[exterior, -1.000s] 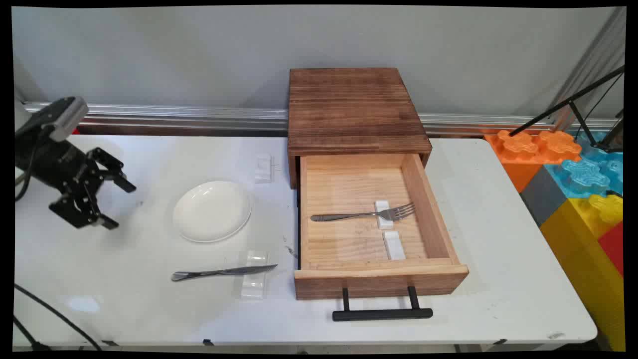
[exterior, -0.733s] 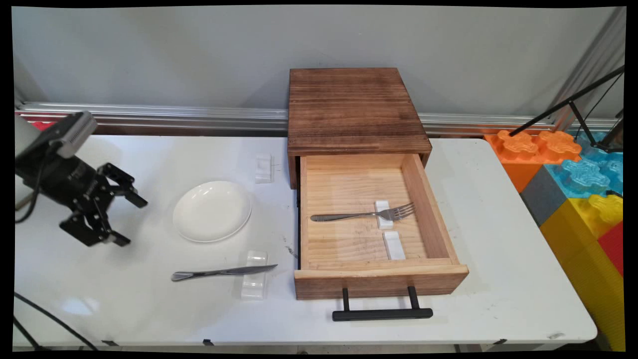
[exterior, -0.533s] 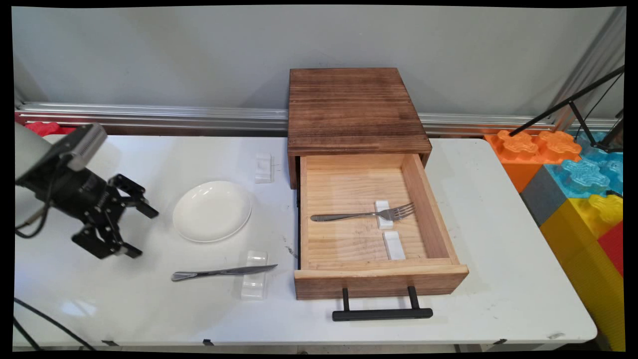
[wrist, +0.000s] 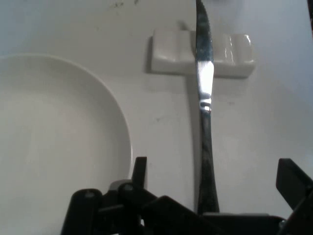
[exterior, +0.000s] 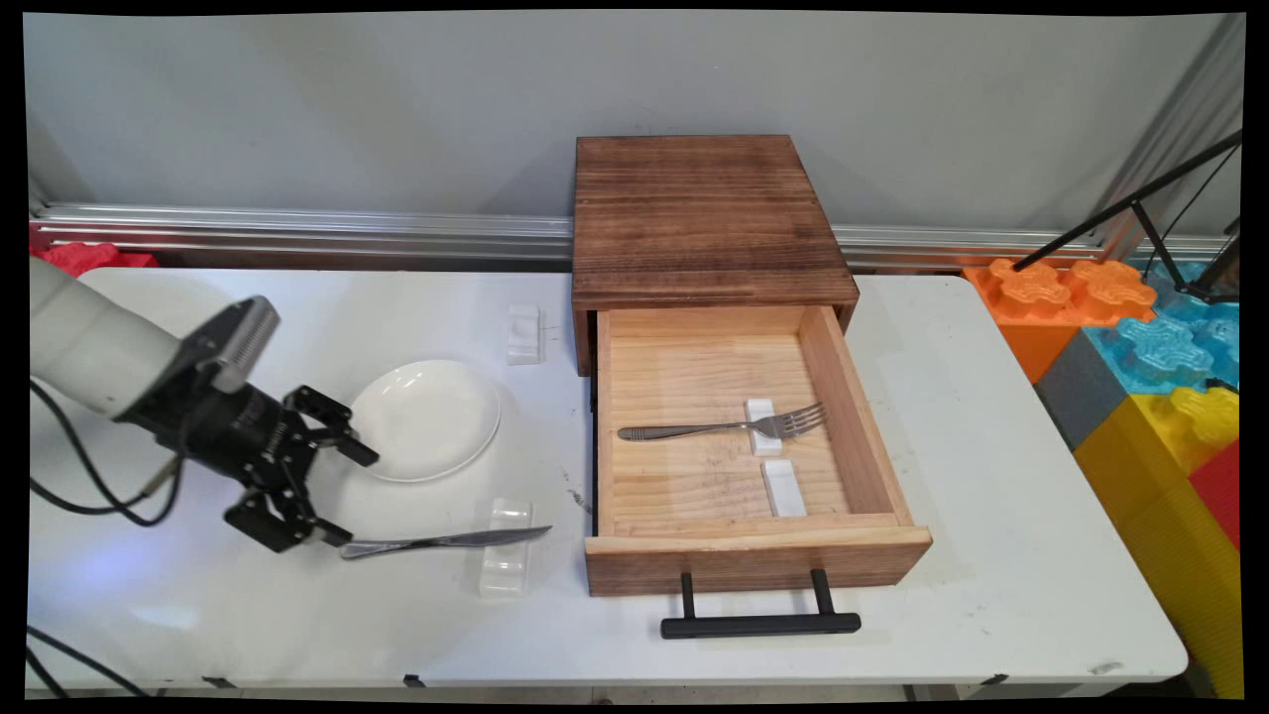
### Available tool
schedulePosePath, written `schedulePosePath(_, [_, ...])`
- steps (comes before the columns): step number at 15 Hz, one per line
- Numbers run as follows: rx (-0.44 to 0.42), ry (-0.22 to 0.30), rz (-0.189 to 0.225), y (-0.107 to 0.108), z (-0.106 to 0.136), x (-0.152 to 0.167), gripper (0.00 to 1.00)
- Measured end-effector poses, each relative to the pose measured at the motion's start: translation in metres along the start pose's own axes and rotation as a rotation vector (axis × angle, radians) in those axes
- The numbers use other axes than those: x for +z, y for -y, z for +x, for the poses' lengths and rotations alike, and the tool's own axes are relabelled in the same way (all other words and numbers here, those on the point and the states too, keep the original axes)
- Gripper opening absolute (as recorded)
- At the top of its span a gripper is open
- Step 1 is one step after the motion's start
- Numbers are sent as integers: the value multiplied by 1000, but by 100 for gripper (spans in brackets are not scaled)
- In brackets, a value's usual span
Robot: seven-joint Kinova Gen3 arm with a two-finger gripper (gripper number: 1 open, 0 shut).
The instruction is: Pick up the knife from the right of the white plate
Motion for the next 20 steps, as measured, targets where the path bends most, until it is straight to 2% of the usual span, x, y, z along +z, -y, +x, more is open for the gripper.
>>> schedulePosePath(9, [50, -54, -23, 5, -3, 51, 100])
schedulePosePath(20, [84, -96, -50, 7, -10, 74, 100])
